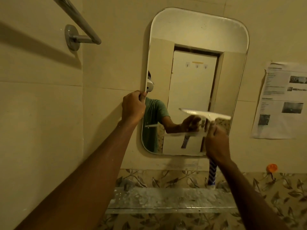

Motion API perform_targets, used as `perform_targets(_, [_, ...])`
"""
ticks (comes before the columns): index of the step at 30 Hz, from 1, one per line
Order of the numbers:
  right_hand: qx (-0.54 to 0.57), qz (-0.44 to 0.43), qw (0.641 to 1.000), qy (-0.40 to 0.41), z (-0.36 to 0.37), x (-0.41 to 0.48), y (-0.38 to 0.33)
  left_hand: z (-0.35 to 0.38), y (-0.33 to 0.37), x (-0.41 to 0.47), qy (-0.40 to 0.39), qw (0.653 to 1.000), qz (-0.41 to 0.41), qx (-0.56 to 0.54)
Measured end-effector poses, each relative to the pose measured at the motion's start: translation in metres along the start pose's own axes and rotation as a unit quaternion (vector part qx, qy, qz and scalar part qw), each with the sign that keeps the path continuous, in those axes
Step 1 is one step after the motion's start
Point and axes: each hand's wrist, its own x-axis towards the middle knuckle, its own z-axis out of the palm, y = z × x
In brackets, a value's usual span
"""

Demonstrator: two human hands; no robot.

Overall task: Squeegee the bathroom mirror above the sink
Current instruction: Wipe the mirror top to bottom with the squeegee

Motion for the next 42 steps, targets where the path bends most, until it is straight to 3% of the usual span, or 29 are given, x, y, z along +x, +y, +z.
perform_targets(6, [-0.022, 0.067, 0.997, -0.042, 0.008, -0.061, 0.032, -0.003, -0.002, -0.005, -0.013, 1.000, -0.016, 0.016])
perform_targets(15, [0.023, 0.018, 1.000, 0.000, -0.035, 0.039, -0.001, -0.003, -0.004, -0.004, -0.021, 0.999, -0.039, -0.030])
perform_targets(23, [-0.004, 0.084, 0.996, -0.032, -0.002, -0.059, 0.051, 0.001, -0.004, -0.008, -0.004, 1.000, -0.030, -0.004])
perform_targets(25, [-0.004, 0.091, 0.995, -0.046, -0.013, -0.050, 0.043, 0.001, -0.005, -0.008, 0.000, 1.000, -0.020, 0.004])
perform_targets(31, [0.028, 0.072, 0.997, 0.010, -0.038, 0.014, 0.025, 0.003, -0.009, -0.006, -0.001, 1.000, -0.015, 0.009])
perform_targets(37, [0.032, 0.120, 0.992, -0.007, 0.014, -0.065, 0.054, 0.007, -0.012, -0.005, 0.001, 1.000, -0.023, -0.013])
perform_targets(42, [0.012, 0.111, 0.993, -0.032, 0.003, -0.077, 0.044, 0.004, -0.013, -0.006, -0.016, 0.997, -0.055, -0.055])
